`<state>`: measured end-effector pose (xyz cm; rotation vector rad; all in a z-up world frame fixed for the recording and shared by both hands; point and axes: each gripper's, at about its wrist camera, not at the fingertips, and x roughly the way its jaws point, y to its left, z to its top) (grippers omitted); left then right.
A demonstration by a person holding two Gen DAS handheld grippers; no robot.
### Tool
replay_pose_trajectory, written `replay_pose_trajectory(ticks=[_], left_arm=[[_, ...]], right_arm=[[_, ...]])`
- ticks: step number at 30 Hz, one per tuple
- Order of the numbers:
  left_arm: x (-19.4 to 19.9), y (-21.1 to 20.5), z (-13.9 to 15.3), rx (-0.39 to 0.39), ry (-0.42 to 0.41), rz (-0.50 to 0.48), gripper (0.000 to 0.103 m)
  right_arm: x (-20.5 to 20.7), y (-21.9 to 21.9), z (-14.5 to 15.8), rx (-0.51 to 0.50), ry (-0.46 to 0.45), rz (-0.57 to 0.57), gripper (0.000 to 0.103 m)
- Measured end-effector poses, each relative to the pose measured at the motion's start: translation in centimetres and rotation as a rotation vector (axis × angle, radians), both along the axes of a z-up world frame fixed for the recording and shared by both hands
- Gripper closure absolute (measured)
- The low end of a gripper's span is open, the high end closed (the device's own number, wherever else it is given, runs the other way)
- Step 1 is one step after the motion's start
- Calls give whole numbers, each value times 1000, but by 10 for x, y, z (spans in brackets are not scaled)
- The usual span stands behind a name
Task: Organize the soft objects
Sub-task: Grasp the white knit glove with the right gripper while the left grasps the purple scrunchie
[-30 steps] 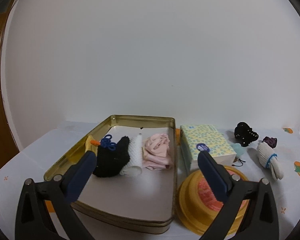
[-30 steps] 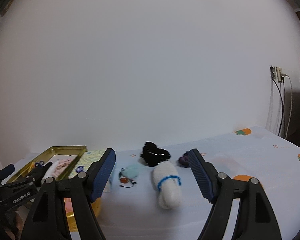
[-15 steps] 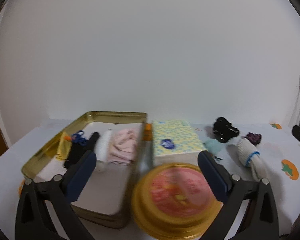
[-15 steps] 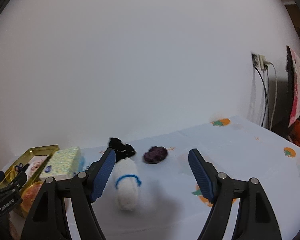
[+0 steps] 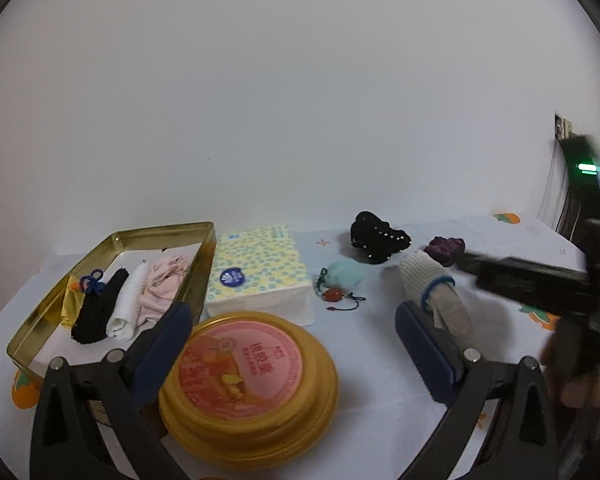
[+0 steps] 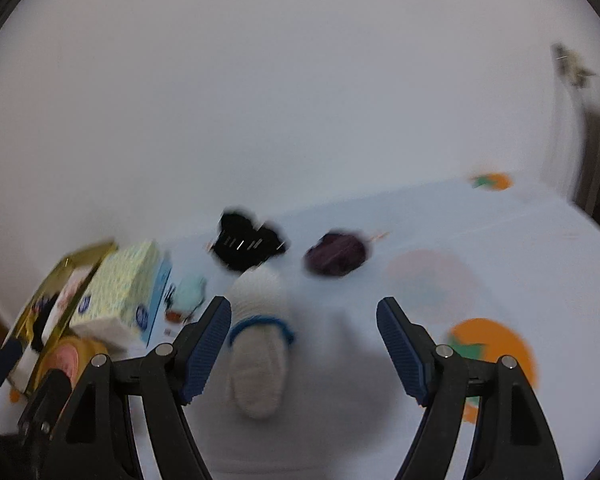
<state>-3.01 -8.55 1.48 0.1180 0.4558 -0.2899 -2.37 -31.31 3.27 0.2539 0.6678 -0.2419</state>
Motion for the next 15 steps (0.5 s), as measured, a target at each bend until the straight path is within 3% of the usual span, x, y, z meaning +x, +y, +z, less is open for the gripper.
replay_pose_trajectory(ticks=[5,8,15], left_arm=[[3,1,0,0,14,15,0],[9,2,-2,-1,46,26,0],[14,-1,-5,-31,91,27,0]], right_arm=[[44,5,-27,76,145,85,26],[56,7,-38,124,190,146,46],[45,17,-31,52,207,198,69]])
